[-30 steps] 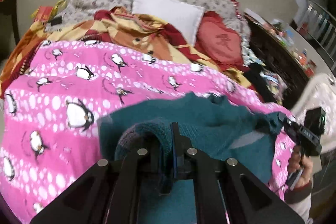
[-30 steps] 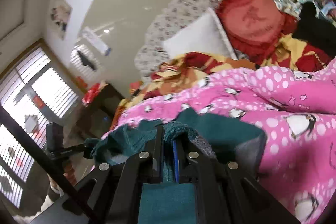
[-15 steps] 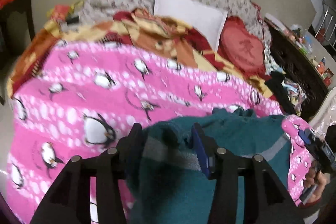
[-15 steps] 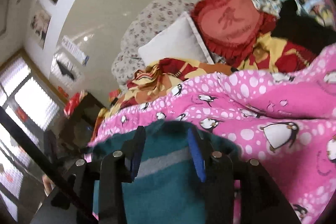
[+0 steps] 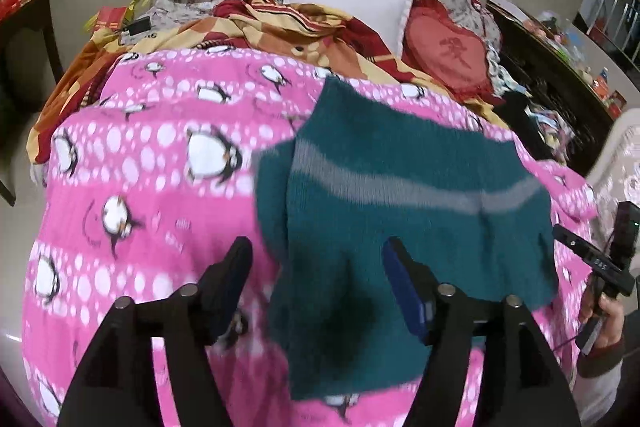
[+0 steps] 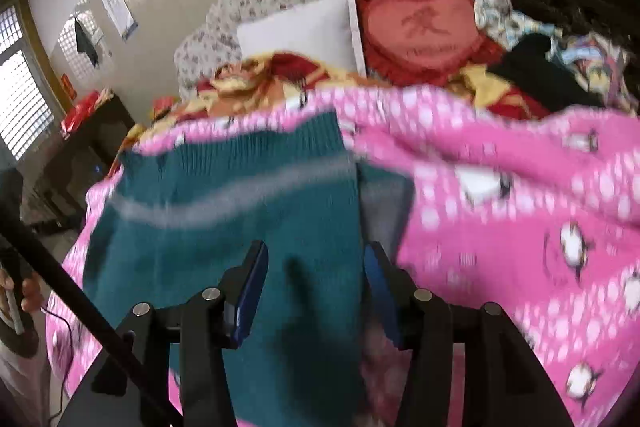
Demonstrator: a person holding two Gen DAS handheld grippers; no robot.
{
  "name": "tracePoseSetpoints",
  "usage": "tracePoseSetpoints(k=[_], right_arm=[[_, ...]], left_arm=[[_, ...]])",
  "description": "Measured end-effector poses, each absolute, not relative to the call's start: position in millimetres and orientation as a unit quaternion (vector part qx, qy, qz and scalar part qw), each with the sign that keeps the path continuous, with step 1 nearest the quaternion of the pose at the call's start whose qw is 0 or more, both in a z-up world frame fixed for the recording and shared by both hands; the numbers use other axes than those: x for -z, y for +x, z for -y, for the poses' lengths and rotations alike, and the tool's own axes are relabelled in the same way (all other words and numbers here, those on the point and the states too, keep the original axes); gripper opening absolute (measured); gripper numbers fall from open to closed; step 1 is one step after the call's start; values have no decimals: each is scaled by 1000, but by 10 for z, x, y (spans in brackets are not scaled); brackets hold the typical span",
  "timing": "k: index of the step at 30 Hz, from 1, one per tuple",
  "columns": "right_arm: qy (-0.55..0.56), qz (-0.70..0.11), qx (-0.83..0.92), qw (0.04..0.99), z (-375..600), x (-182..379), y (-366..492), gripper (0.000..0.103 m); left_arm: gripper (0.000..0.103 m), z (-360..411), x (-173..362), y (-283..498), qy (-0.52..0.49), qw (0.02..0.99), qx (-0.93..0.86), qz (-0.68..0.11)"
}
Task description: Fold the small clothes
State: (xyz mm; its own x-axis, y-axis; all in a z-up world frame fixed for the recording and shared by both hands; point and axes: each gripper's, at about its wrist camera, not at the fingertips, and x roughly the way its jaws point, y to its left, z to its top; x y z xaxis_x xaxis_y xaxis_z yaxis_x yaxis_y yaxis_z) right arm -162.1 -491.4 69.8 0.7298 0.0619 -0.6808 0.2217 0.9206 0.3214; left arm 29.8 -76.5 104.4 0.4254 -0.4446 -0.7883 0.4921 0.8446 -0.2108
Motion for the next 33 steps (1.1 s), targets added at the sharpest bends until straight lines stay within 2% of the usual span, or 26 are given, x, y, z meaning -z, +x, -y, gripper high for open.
tracePoseSetpoints(k=[1,2,6,9,11,13,14,16,19,22,27,29,33], right_arm=[[203,-368,39,906,4914,-642,-1681,55],[210,-371,34,904,4910,-595,-1743,55],[226,-378,27,897,4860,-444,-1998,61],[257,-369,-2,893,4838,-375,-2083,61],[261,-359,-19,896,4778,-365,-2081,47],[264,-360,-40,894,4724,-316,-2028,19],[262,-363,-38,893,4710,-298,-2013,11],[253,-362,-33,897,4663,-328,-2038,8],[211,-359,-37,908,4556,-517,-2185,6],[183,-368,-31,911,4517,-598,-2302,5],[161,-423,21,891,4602,-218,-2244,5],[179,-419,22,890,4654,-194,-2248,5],[181,-381,31,906,4640,-511,-2359,8]], left_arm=[[80,730,-1007,229,28,840,280,-465],[82,720,-974,177,30,836,281,-470],[83,617,-707,-36,53,831,262,-488],[83,561,-461,-62,47,824,243,-510],[83,526,-346,-55,1,811,258,-525],[82,555,-271,-81,-19,802,278,-528],[72,613,-240,-101,-5,799,287,-528],[41,678,-221,-118,15,794,297,-531],[24,671,-305,-160,36,797,306,-519],[17,577,-399,-218,47,804,312,-504],[17,572,-250,-181,48,800,301,-517],[17,570,-297,-209,53,803,301,-511],[17,540,-468,-278,62,812,295,-500]])
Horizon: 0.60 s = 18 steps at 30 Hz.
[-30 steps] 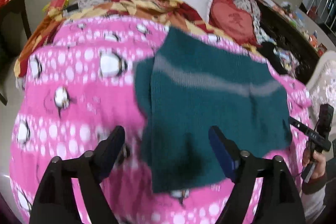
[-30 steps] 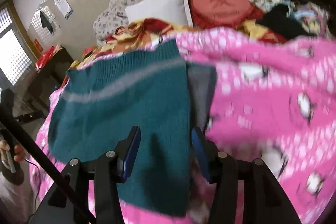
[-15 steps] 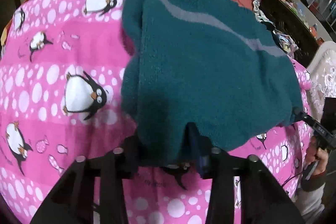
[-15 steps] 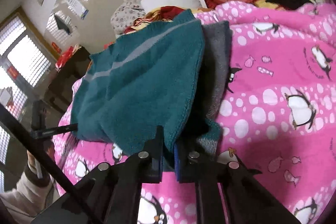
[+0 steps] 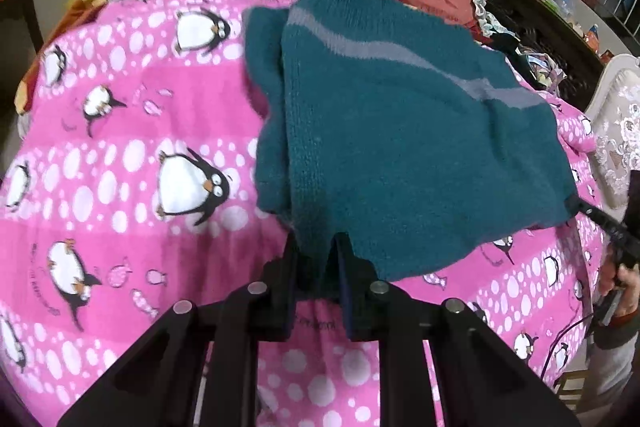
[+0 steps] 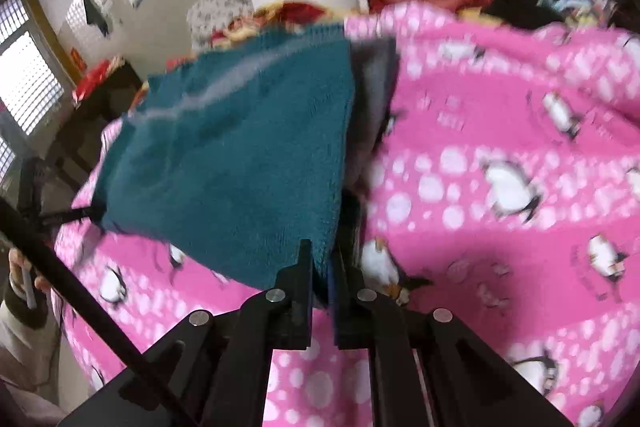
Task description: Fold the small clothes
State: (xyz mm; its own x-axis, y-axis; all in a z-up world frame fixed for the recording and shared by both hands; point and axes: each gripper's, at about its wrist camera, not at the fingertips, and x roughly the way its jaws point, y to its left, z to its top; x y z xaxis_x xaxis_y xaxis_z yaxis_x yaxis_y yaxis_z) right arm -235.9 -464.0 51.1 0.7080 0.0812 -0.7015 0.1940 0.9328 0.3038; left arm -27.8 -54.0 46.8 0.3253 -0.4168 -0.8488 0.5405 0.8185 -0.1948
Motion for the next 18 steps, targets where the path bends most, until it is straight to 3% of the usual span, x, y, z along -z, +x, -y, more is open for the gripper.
tracePoseSetpoints(k=[7,14,18], right_arm=[[131,-366,-78,918,3938,-773,-2019,9],[86,-414,-106,900,3464,-409,-1443,10],[132,-450,-122,875,3572,-102,-1398,10]], left_arm=[[17,737,-607,-255,62,827,287,-479],[40,912,-398,-210,93,841,251,-471],[43,905,-320,-198,92,840,246,-475]])
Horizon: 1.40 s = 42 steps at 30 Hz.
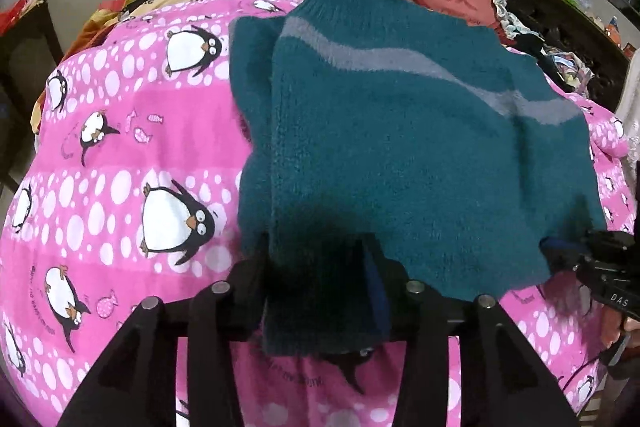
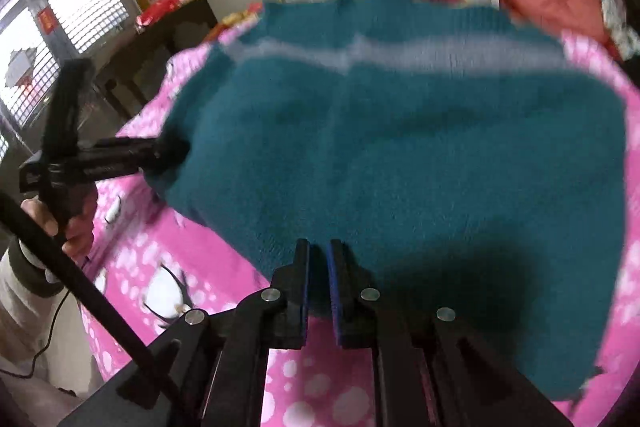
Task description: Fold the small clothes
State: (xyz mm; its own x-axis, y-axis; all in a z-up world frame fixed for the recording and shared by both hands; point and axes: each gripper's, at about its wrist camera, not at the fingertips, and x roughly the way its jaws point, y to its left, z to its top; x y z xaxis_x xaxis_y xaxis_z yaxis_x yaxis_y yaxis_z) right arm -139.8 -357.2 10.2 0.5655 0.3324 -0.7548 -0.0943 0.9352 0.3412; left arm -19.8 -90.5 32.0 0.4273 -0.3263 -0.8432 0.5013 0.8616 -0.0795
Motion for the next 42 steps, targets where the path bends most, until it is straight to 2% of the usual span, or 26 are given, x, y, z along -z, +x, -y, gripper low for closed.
tracePoseSetpoints(k=[3,5,6,7,8,14,16,21,23,27,34,42], right_arm=[[155,-435,-127,878,3714,-238,-1479,12],[148,-405,-114,895,3840,-475,-1546,27],[147,-392,-105,902,3903,-576,-1553,43],[144,-380,-88,909,3983,-680,-1553,54],[137,-372,-68,916,4044,-756,-1539,55],[78,-349,17,934,4229,-890,-1131,52],[73,-359,27,930,4264,-804,-967,44],[57,-370,52,926,4374,-625,-638,31],[54,-363,56,929,4406,-637,-545,31],[78,-368,53,925,4507,-647,-409,31],[74,-360,29,930,4290,-871,-842,34],[65,-356,-5,932,3932,-798,-1054,34]], left_arm=[[43,938,-416,-226,107,839,246,-474],[44,957,-549,-221,101,843,252,-464],[46,983,-629,-207,100,849,253,-453],[51,1013,-682,-193,101,853,252,-446],[56,1058,-735,-165,102,858,250,-437],[57,1415,-831,70,104,869,246,-416],[58,1531,-791,179,112,873,237,-412],[60,1639,-627,454,118,873,209,-425],[64,1640,-573,507,119,874,204,-426],[65,1624,-543,505,117,879,196,-419],[66,1468,-693,280,98,883,203,-412],[77,1470,-628,76,101,885,202,-406]])
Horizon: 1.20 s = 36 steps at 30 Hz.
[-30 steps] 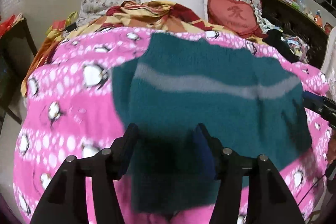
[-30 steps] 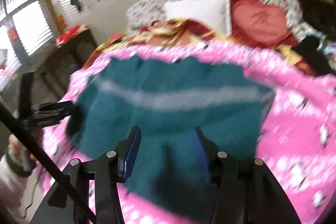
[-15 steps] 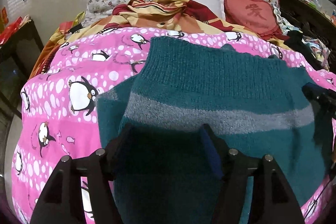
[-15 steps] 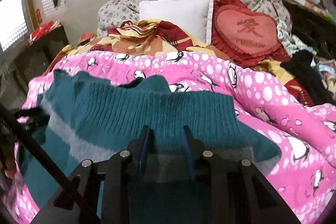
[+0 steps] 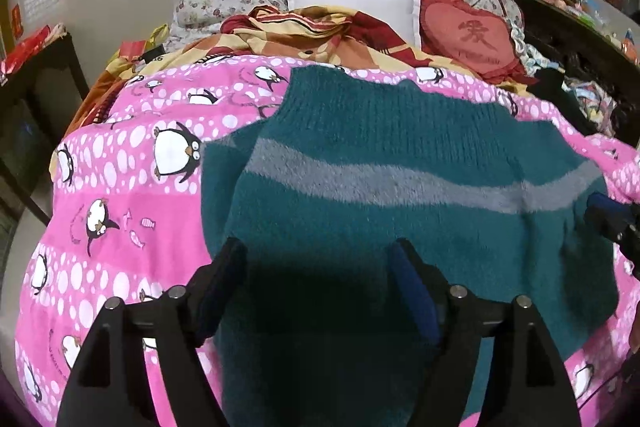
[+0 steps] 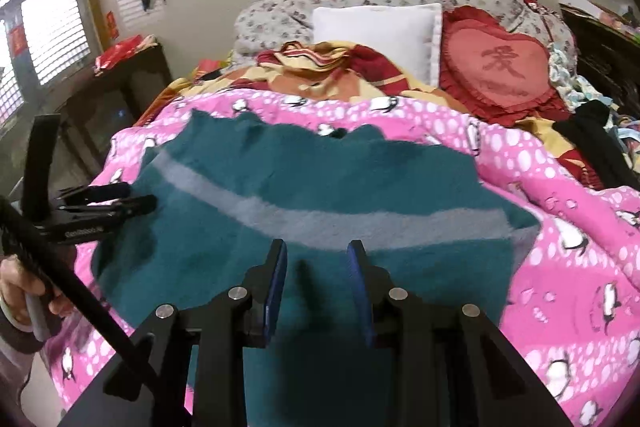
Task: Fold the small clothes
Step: 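Lay the sweater flat on the bedspread and open both tools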
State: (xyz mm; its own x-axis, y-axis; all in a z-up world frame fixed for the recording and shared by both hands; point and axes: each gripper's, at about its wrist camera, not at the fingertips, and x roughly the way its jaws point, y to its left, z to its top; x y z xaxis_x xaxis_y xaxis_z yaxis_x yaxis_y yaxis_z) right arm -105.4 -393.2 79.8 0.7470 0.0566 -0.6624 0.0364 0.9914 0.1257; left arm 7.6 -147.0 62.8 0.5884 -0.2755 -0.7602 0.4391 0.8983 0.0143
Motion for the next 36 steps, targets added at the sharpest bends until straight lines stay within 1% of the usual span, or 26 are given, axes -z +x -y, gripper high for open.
tracePoseSetpoints(k=[4,8,13,14,16,17,24,31,34,36], right_arm=[[42,-368,24,929,3903,-653,-870,34],[62,-393,30,917,4002,-481,-690,34],[75,-380,26,922,3965,-611,-799,34],[73,-376,22,923,3936,-653,-829,36],[70,-369,18,927,3871,-727,-872,47],[67,-364,13,929,3824,-771,-894,48],[54,-343,6,938,3631,-891,-810,48],[77,-358,16,931,3623,-718,-343,48],[73,-380,22,922,3639,-574,-103,48],[66,-374,25,925,3630,-593,-58,49]], left_arm=[[80,1525,-586,40,107,889,195,-400],[81,1527,-573,24,110,891,190,-398],[81,1497,-586,22,102,889,194,-402],[81,1488,-591,15,102,889,193,-402],[81,1465,-611,-12,102,890,191,-401],[81,1452,-626,-30,100,890,192,-401],[81,1369,-690,-93,97,891,187,-401],[81,1246,-720,-109,89,889,181,-411],[81,1197,-720,-110,90,888,179,-413],[81,1159,-718,-110,93,888,174,-415]])
